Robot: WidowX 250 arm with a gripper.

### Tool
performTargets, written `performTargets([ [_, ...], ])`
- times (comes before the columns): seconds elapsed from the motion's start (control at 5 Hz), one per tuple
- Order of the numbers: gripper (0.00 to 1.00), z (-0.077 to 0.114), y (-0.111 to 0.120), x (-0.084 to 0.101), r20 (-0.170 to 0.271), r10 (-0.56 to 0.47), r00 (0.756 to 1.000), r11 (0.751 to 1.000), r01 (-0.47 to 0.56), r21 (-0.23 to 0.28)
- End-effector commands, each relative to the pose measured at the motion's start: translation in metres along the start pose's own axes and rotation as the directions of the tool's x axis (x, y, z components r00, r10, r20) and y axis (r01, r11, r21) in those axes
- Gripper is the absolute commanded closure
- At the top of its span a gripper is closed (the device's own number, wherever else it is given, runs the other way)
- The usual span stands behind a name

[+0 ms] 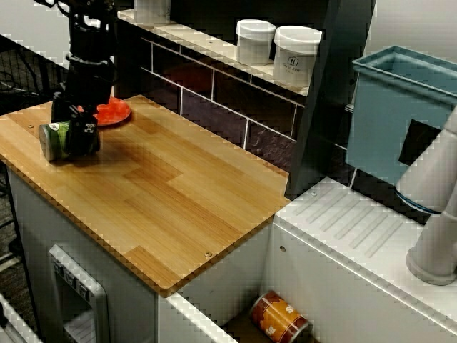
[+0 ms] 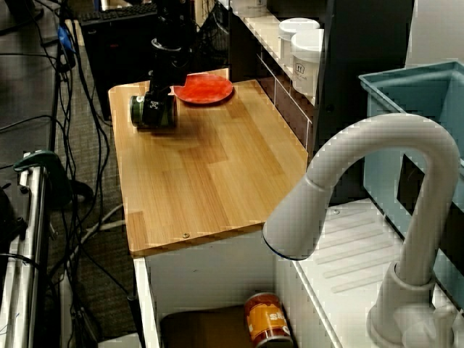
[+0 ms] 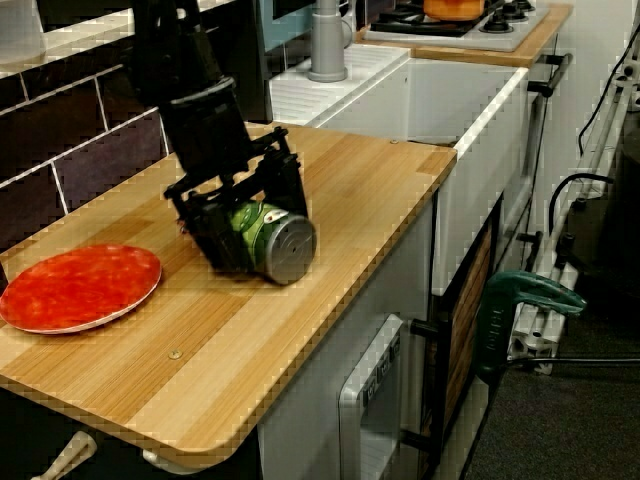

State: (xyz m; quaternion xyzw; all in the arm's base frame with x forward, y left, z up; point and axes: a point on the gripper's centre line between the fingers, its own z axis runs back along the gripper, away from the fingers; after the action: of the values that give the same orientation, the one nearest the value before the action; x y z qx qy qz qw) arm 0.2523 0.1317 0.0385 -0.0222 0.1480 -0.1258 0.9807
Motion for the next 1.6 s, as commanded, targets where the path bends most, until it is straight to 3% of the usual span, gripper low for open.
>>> performTargets([
  [0.0, 0.00, 0.037, -0.014, -0.009, 0.147, 0.033, 0.989, 0.999, -0.034, 0.008],
  [0.4, 0.00, 0.049, -0.038, -0.014, 0.280, 0.228, 0.933, 0.973, -0.212, -0.087],
  [0.6, 0.00, 0.049, -0.043, -0.014, 0.267, 0.244, 0.932, 0.969, -0.223, -0.106],
  [0.8, 0.00, 0.053, -0.045, -0.018, 0.288, 0.245, 0.926, 0.969, -0.224, -0.104],
  [1.0, 0.00, 0.059, -0.055, -0.022, 0.292, 0.266, 0.919, 0.962, -0.232, -0.145],
  [1.2, 0.00, 0.065, -0.063, -0.020, 0.259, 0.256, 0.931, 0.952, -0.197, -0.234],
  [1.4, 0.00, 0.063, -0.080, -0.016, 0.200, 0.163, 0.966, 0.964, -0.113, -0.240],
])
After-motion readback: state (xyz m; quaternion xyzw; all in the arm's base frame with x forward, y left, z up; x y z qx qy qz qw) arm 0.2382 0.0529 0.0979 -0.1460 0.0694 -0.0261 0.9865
